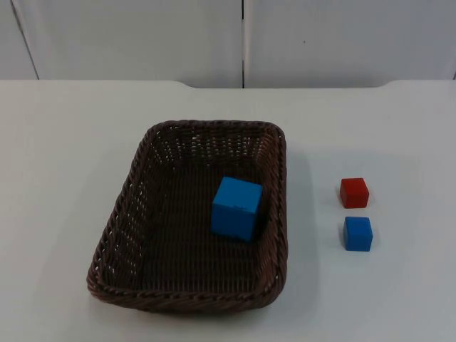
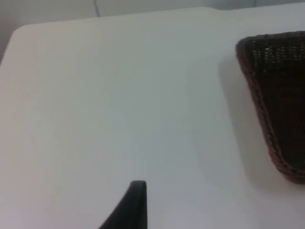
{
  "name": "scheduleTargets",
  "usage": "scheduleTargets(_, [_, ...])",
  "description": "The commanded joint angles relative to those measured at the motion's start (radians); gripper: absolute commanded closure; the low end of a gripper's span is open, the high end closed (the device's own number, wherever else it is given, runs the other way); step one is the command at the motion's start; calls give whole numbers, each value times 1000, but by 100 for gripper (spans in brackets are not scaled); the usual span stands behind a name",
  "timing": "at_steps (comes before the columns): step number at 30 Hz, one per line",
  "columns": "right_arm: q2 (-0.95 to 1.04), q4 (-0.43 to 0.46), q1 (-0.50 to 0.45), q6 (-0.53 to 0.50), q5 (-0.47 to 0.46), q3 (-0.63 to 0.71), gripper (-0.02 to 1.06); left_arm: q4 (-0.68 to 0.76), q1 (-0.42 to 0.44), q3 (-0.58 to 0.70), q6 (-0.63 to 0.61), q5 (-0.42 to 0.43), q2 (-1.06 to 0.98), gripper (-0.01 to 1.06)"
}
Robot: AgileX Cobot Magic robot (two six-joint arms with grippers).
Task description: Pick up the basket with the left hand and place the largest block into the basket with the right hand.
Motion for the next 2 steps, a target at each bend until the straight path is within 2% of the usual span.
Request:
scheduleTargets(1, [-4, 2, -4, -1, 3, 6, -1, 1, 28, 5, -10, -11, -3, 0])
scheduleTargets(2, [-4, 2, -4, -1, 3, 6, -1, 1, 45, 5, -10, -11, -3, 0])
